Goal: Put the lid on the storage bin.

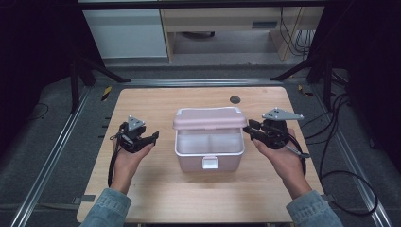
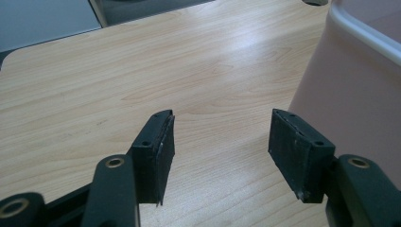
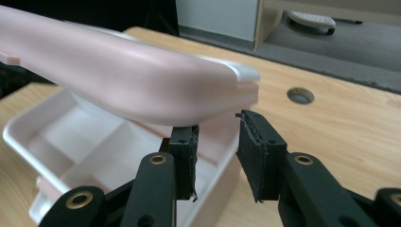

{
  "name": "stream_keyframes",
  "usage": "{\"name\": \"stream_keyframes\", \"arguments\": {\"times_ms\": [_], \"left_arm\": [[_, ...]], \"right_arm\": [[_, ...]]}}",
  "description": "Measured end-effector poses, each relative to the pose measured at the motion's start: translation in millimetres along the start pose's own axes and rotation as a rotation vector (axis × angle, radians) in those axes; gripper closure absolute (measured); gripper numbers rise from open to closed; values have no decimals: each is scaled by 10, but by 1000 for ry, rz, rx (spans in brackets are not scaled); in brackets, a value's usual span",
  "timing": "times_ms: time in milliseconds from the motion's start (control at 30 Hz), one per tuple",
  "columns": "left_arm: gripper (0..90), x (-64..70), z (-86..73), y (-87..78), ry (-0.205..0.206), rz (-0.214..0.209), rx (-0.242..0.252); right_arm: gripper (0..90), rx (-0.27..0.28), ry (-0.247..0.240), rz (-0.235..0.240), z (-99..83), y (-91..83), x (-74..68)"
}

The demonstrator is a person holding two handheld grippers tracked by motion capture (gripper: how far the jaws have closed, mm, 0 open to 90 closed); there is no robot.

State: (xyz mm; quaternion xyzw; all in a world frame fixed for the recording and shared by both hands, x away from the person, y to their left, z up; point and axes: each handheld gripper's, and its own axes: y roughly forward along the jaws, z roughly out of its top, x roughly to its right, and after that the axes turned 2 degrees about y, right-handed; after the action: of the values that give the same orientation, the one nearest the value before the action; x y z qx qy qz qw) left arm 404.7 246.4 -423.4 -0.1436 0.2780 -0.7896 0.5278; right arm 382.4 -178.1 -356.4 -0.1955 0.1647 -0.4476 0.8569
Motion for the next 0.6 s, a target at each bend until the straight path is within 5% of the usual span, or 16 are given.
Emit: {"name": "stream_keyframes", "arguments": {"times_ms": [400, 600], "left_arm": [[320, -94, -27, -24, 3, 37, -11], [199, -159, -99, -9, -6, 62, -22]], "right_arm": [[566, -30, 43, -63, -349, -218, 249], [312, -31, 58, -130, -455, -67, 492]]}}
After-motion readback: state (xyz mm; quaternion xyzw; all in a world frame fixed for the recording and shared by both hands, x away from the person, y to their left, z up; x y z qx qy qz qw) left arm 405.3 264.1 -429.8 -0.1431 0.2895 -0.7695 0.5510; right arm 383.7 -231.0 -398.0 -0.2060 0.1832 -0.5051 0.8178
